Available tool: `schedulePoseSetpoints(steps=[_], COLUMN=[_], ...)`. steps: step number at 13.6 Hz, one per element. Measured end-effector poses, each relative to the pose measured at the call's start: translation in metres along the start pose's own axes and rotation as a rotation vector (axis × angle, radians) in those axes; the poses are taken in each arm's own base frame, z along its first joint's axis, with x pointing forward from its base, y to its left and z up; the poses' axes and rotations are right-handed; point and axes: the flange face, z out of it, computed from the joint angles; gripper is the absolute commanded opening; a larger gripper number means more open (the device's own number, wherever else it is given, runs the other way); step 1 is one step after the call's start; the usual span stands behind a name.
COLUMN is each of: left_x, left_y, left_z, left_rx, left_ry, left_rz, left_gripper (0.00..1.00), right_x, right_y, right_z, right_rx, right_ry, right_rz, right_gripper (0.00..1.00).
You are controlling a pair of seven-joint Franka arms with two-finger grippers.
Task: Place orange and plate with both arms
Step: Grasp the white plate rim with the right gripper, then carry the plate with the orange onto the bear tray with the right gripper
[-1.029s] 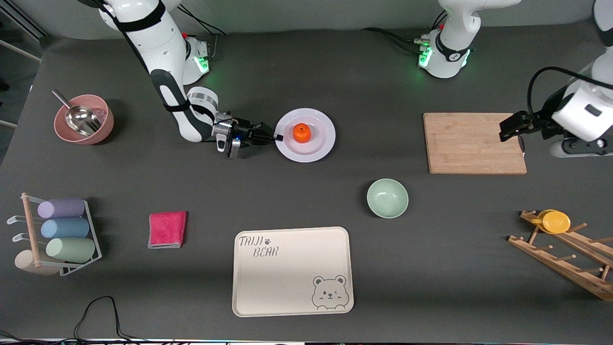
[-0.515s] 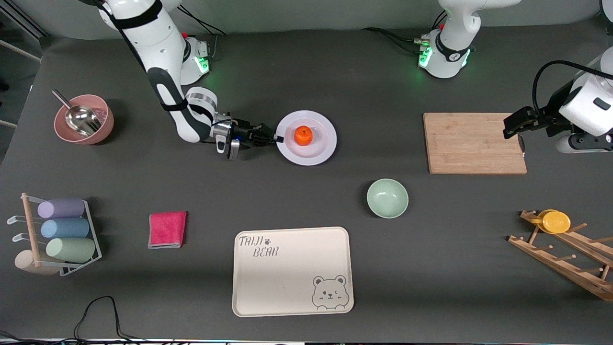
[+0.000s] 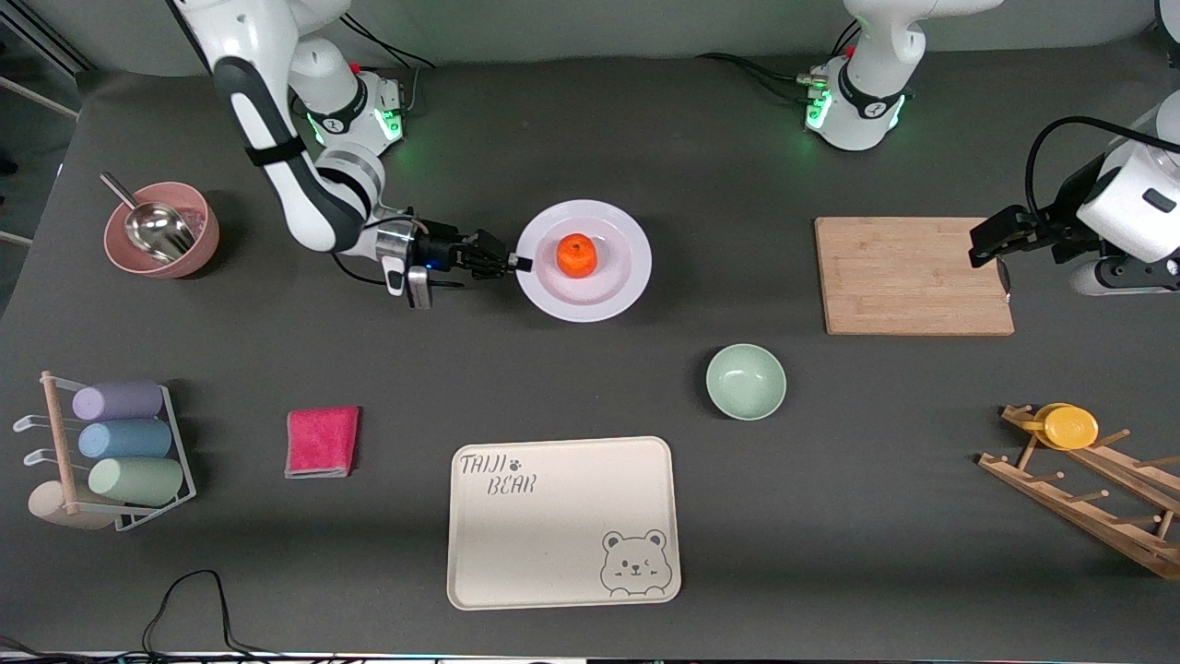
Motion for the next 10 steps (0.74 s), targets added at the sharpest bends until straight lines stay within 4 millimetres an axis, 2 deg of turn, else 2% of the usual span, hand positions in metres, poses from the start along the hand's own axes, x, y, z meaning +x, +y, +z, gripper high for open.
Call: schedulePoseSetpoints(steps=[3,5,7,10], left_x=[0.000,0.001,0.003,0.005], left_y=[-0.001,-0.002,-0.004,-0.006], left_z=[0.000,0.001,0.005,0.007], left_rx=[0.002,0.011,0.010,-0.006], left_ry=[0.001,0.001,-0.006,-0.013], left_rz=[-0.001,-0.001,-0.005,0.018], left_gripper=[1.00,1.00,1.00,1.00], right_x=[0.013,0.039,0.086,0.169], right_y=[-0.004,-0.001,0.007,0.020], right_z=[-0.009,-0.004,0.008,0.032], right_rx=[0.004,0.006,0.013,0.017], right_ry=[0.026,0.047,0.079,0.097], right_rz=[0.002,-0.008,-0.019,-0.004], right_gripper=[0.00,0.00,0.00,0.00])
